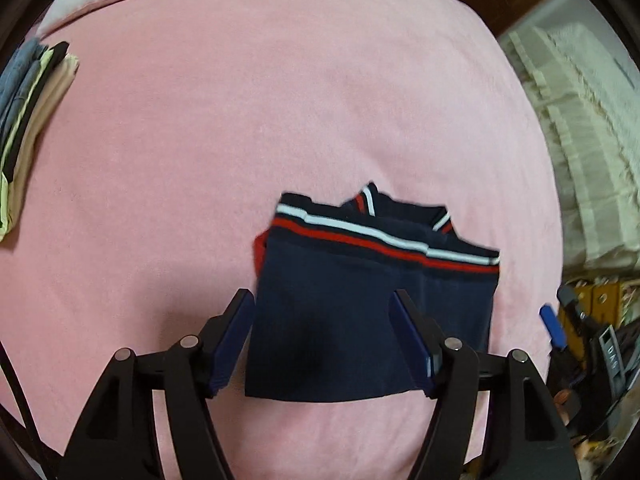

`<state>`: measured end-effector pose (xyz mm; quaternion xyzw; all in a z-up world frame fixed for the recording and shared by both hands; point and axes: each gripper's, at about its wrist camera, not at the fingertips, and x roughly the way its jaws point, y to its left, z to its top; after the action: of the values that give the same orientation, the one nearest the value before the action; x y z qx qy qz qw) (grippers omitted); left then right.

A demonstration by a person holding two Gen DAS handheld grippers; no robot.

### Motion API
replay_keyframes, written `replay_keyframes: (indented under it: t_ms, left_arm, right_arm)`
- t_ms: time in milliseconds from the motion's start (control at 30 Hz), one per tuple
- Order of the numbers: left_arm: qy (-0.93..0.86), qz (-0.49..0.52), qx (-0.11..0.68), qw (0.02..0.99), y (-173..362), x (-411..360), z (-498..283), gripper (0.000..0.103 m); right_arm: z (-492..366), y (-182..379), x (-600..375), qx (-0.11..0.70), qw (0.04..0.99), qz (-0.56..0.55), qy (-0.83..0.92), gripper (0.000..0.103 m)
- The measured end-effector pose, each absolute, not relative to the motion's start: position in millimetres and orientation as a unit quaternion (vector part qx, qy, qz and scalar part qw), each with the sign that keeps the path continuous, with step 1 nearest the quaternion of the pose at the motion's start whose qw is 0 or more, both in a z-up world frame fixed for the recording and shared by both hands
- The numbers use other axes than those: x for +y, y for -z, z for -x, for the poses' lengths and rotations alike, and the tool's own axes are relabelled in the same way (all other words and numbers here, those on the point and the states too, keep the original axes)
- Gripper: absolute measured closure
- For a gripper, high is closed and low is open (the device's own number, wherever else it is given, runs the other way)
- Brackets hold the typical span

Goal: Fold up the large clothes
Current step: 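Fold the hem up over the collar with both grippers and lay it down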

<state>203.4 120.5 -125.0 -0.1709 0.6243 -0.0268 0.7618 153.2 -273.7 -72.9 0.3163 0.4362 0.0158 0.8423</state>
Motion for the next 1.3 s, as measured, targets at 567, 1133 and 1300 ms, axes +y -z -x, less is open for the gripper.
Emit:
replay_keyframes:
  t_ms: [567,1133,1300]
  left_arm:
    - [0.047,0.193,0.656,0.728,223.5,59.2,-212.5,0.089]
    - [0.018,0.177,0.645,0.743,239.0,78.7,-224.1,0.102]
    - [-0.010,0.078,0.637,0.767,212.7,47.5,-209.9,0.102]
  right_arm:
    - [-200.5,187.8,-157.1,0.565,0.777,-0.098,-0.261,0.103]
    - [-192.3,179.9,-273.6,0.510,0.850,-0.078,-0.101,0.103]
    - [-180.1,150.6,-252.6,0.496,0.862,-0.078,-0.073,0.103]
